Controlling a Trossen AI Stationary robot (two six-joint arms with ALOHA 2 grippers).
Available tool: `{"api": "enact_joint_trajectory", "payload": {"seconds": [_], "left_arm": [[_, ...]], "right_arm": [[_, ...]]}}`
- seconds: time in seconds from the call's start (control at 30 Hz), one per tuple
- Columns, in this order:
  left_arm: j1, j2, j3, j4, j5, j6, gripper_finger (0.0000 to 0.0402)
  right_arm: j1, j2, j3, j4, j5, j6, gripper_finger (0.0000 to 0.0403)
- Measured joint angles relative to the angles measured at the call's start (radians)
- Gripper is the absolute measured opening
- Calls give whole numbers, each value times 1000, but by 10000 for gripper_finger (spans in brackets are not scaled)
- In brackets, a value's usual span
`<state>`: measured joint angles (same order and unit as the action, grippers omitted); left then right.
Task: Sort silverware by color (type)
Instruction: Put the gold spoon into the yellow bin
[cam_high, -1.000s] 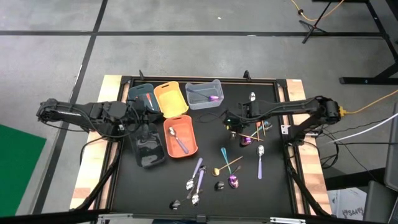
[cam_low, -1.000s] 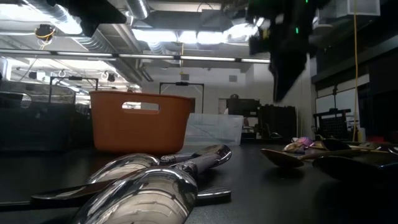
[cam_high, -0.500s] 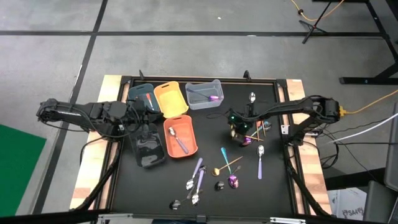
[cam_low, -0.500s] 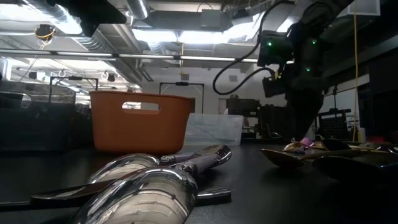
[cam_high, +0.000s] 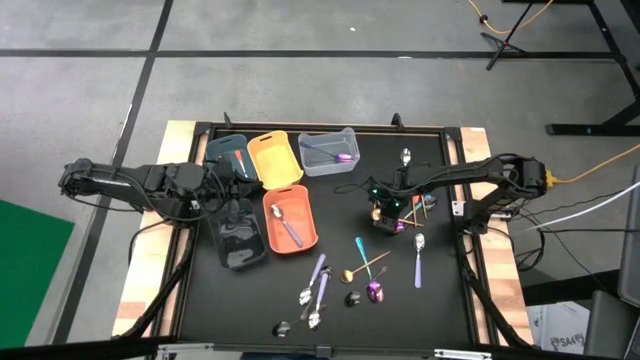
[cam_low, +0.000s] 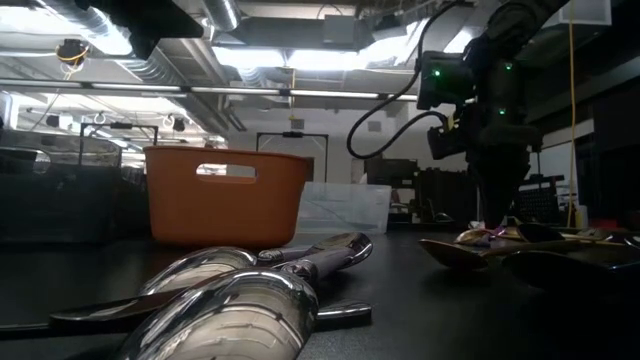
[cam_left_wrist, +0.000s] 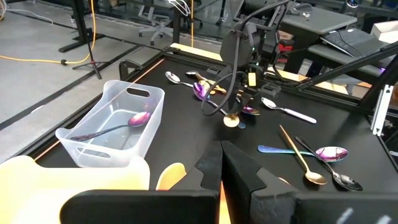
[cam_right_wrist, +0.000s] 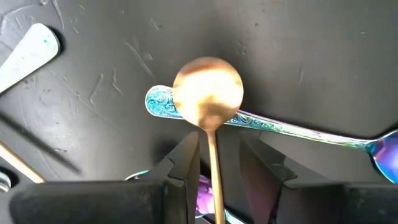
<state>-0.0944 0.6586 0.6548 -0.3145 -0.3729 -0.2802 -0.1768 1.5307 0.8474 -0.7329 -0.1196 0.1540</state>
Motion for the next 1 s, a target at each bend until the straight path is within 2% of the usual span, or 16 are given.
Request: {"api": "enact_joint_trajectory", "payload": {"seconds": [0.27, 0.53, 1.0], "left_arm": [[0, 0, -1, 0, 0, 0, 0], [0, 0, -1, 0, 0, 0, 0], [0, 0, -1, 0, 0, 1, 0]], "right_arm": [[0, 0, -7, 13, 3, -4, 99], [0, -2, -108, 126, -5, -4, 99], [1, -1, -111, 150, 23, -4, 99]]}}
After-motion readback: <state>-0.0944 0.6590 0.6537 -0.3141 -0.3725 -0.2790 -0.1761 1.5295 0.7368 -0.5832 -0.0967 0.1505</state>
